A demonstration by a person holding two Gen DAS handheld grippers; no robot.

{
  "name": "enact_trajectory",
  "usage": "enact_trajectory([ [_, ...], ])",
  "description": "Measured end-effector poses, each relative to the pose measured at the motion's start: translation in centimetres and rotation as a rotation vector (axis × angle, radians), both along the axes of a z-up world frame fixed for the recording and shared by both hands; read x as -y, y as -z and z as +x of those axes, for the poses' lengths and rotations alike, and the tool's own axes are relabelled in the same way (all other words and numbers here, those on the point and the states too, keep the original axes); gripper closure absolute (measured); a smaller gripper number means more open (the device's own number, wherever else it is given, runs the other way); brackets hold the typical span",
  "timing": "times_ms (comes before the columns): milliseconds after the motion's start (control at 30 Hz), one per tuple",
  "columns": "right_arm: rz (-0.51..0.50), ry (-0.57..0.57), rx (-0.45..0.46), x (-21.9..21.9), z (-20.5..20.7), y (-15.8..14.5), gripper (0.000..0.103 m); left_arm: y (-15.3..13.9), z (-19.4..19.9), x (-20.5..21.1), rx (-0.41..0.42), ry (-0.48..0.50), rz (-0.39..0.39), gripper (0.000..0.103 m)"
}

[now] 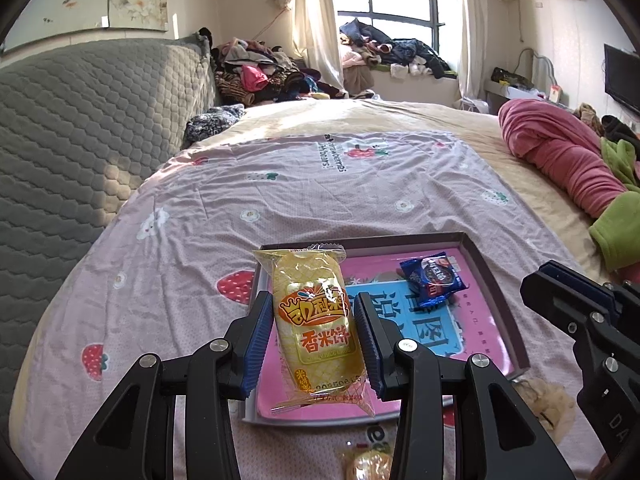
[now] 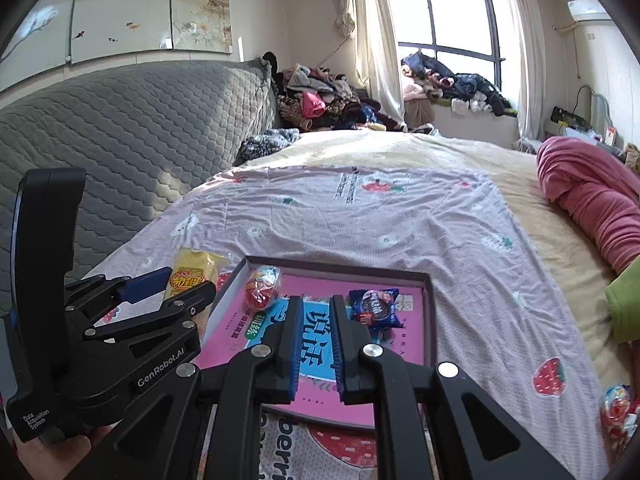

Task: Organize objects
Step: 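Lower the yellow bread packet into the tray and open the left gripper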

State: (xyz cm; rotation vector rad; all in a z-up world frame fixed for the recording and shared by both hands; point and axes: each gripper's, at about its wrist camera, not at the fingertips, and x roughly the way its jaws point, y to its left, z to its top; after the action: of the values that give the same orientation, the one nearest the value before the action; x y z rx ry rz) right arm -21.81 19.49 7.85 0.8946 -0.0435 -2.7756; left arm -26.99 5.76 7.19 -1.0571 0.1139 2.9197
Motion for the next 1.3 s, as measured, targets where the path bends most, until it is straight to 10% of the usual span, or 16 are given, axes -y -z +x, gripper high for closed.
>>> enact_trajectory([
  [1300,0.018,0.038,0.168,-0.5,-5.3,8.6,0.089,10.5,-6.8,0.4,0.150,-0.014,-0.011,0.060],
])
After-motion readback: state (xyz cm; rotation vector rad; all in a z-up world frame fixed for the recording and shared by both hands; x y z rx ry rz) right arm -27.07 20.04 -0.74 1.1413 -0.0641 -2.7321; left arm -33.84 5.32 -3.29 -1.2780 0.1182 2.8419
